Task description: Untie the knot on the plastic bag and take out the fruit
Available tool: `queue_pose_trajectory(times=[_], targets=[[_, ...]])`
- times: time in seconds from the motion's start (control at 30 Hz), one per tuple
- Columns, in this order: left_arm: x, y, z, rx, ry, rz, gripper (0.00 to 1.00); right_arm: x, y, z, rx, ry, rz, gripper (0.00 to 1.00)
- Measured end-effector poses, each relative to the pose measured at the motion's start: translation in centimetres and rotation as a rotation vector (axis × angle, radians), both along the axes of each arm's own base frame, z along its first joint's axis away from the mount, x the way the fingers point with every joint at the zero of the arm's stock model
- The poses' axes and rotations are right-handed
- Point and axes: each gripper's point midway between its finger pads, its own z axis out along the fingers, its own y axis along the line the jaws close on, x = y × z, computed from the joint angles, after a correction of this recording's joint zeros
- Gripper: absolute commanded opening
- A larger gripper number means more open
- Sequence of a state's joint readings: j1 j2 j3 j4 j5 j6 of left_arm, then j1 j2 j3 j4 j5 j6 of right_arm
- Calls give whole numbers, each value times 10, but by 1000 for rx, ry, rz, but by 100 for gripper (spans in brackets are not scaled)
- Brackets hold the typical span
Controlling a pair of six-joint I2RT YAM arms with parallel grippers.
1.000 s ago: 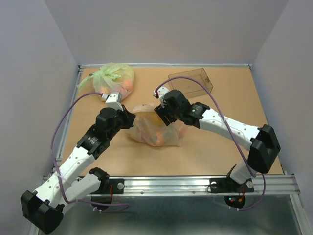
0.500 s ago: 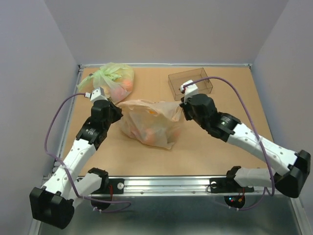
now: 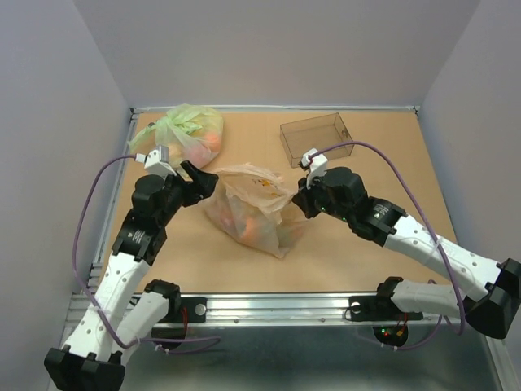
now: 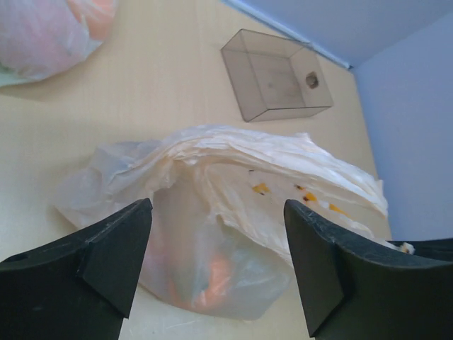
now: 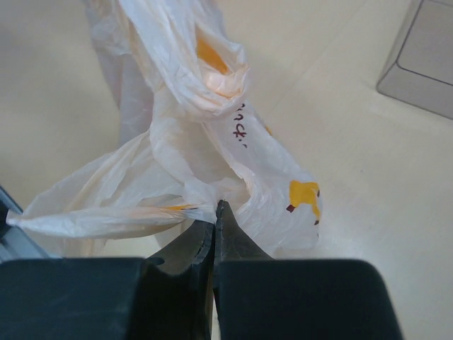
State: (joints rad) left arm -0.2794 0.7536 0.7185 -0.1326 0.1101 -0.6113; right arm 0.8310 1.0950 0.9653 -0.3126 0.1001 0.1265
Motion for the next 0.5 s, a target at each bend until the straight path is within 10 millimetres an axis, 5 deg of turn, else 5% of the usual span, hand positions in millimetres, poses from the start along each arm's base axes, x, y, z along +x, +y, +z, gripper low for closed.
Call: queue_pose_trajectory(times=[0.17, 0.3, 0.5], targets=[[-9, -6, 40, 84, -115, -88, 92, -9, 10, -2, 20, 29, 69, 1], [-10, -35, 60, 211, -194, -208, 95, -12, 15, -8, 15, 52, 98, 1], [-5, -75, 37, 480, -231, -374, 95, -13, 19, -16, 0, 73, 115, 1]])
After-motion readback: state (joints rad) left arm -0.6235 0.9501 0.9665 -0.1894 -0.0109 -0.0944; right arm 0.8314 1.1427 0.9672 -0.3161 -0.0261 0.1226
